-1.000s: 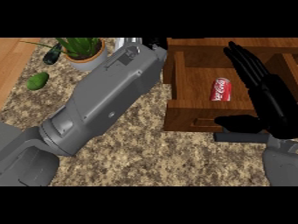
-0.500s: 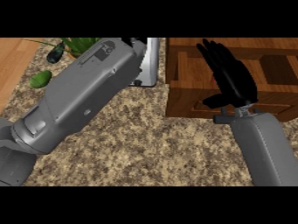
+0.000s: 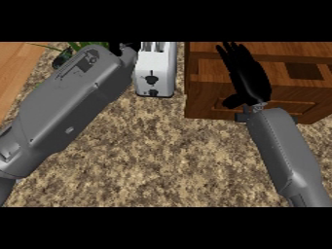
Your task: Pick up the can, place it into the drawer and close the drawer
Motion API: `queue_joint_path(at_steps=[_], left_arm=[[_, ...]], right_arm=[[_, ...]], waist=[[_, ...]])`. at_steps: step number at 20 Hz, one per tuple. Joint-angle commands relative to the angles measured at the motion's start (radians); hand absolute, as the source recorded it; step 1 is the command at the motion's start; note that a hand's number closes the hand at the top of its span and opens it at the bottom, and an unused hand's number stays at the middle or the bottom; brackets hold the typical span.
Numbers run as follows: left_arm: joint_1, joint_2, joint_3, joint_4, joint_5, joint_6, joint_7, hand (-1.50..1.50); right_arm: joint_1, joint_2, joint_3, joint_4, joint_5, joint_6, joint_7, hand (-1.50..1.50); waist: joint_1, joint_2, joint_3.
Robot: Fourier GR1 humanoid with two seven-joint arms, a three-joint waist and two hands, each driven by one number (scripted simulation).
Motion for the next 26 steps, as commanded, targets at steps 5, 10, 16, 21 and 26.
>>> queue_joint_path(at_steps=[5,10,16,21,26], left_arm=[[0.081,0.095,0.017,-0.12,-0.022,-0.028,0.04,-1.5],[0.101,0.104,0.018,-0.149,-0.044,-0.017,0.051,-1.5],[0.123,0.092,0.0,-0.239,-0.069,0.042,0.098,-1.5],[0.145,0.123,0.002,-0.267,-0.088,0.028,0.105,-1.5],[0.126,0.138,0.015,-0.28,-0.097,0.033,0.123,-1.5]], right_arm=[[-0.118,0.001,-0.078,0.299,0.021,-0.196,-0.017,-1.5],[-0.192,-0.007,-0.122,0.417,0.023,-0.306,-0.029,-1.5],[-0.317,-0.061,-0.163,0.547,0.023,-0.34,-0.053,-1.5],[-0.416,-0.082,-0.174,0.618,0.048,-0.358,0.001,-1.5],[-0.469,-0.101,-0.188,0.651,0.05,-0.383,0.016,-1.5]], waist=[[0.016,0.023,0.014],[0.023,0.03,0.015],[0.031,0.029,0.015],[0.042,0.036,0.015],[0.056,0.046,0.015]])
